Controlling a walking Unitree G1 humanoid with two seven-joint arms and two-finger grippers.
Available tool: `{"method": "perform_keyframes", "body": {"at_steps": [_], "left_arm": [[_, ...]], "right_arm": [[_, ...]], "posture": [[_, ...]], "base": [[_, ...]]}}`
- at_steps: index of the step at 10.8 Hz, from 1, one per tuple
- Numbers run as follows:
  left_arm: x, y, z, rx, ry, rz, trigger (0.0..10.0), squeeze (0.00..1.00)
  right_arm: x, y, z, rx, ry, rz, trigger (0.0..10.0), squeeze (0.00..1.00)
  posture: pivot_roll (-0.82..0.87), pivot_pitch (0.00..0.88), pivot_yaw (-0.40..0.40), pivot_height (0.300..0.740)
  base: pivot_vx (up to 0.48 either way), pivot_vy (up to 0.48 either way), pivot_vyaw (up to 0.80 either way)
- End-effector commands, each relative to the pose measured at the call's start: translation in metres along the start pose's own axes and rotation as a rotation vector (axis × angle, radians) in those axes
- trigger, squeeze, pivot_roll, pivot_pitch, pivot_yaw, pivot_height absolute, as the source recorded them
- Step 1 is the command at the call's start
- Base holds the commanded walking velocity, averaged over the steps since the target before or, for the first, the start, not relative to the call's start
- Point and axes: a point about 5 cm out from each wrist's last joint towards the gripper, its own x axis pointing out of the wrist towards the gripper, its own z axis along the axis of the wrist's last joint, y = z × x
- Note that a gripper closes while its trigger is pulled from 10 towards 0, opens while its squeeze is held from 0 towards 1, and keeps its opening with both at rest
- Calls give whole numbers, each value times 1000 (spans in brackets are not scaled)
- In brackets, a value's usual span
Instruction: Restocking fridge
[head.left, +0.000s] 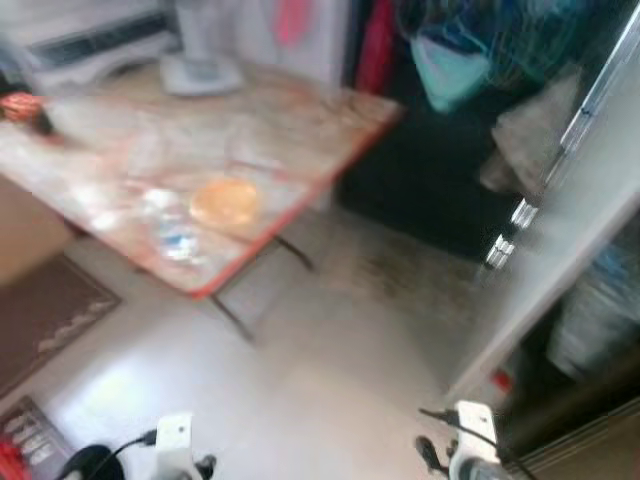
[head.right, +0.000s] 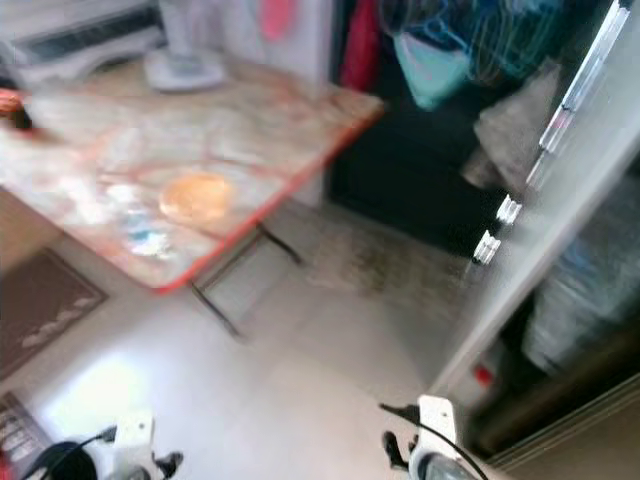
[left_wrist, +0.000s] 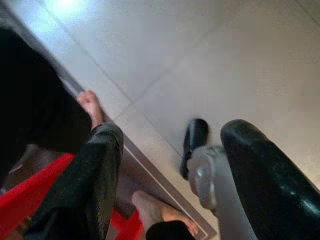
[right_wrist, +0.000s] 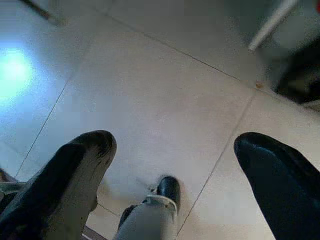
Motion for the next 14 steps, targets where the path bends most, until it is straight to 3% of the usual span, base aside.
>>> {"method": "perform_keyframes", "body": {"at_steps": [1,14], "left_arm": [[-1,-4,-6,-7,19,-13,10000,0],[-1,-5,-6,-13,16,-16,10000,0]], "right_arm": [[-2,-7,-5,-1,19,-16,10000,0],[-2,-7,-6,-2,33,-11,10000,0]], "posture": [[17,0,-30,740],[18,0,-28,740]], "base": [[0,0,594],[18,0,89]]}}
